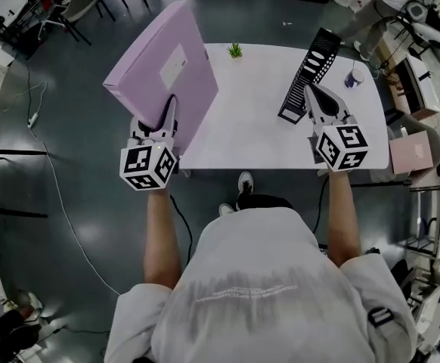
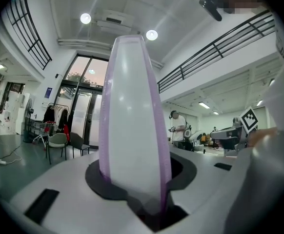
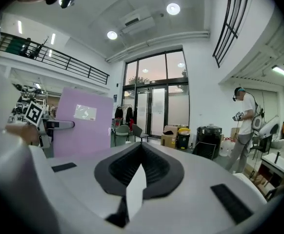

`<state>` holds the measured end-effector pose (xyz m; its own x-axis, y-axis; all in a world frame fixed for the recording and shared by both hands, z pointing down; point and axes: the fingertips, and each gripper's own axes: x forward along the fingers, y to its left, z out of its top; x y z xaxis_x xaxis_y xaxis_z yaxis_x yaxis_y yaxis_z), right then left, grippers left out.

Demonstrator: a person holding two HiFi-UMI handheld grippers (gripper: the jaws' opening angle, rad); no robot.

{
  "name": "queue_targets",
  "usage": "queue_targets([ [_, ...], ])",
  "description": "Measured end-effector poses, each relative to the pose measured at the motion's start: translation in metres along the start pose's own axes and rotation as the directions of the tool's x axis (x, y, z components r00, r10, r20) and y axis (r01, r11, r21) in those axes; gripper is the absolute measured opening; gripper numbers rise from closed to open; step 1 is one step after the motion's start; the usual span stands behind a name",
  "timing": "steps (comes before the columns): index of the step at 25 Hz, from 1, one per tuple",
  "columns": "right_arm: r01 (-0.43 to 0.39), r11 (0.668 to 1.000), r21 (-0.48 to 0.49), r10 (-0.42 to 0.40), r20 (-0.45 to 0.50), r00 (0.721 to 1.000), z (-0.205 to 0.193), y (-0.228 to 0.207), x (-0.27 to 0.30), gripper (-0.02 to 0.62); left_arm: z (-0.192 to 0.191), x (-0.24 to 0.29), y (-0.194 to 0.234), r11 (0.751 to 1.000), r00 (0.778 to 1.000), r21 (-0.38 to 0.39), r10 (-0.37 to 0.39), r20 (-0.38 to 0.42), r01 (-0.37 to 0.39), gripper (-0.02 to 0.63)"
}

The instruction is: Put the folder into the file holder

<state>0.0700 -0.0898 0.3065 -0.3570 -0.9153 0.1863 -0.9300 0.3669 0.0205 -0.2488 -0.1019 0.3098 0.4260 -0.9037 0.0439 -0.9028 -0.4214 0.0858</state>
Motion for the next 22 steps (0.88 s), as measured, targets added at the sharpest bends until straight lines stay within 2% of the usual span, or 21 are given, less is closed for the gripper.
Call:
queue_targets([
  [7,0.032,0.999,-0.019,-0.031,0.034,0.999,0.002,-0.02,-0.027,0.025,0.003,0.003,-0.039,0.999,0.999,0.032,-0.044,0.002,0.044,0.167],
  [13,0.006,1.0,0.014,-0.006,0.031,1.0,-0.011,-0.051,-0.027,0.025,0.01,0.018,-0.077,0.997,0.999,0.05,-0.052,0.009,0.052,0.169],
  [17,-0.034,0.999,0.023,0.034,0.023,0.999,-0.021,-0.088,-0.022,0.025,0.013,0.042,-0.113,0.996,0.999,0.081,-0.041,0.019,0.04,0.169],
  [22,-0.064,0.997,0.034,0.063,0.029,0.998,-0.023,-0.15,-0.027,0.025,0.022,0.075,-0.164,0.998,0.998,0.061,-0.001,0.059,-0.002,0.169],
])
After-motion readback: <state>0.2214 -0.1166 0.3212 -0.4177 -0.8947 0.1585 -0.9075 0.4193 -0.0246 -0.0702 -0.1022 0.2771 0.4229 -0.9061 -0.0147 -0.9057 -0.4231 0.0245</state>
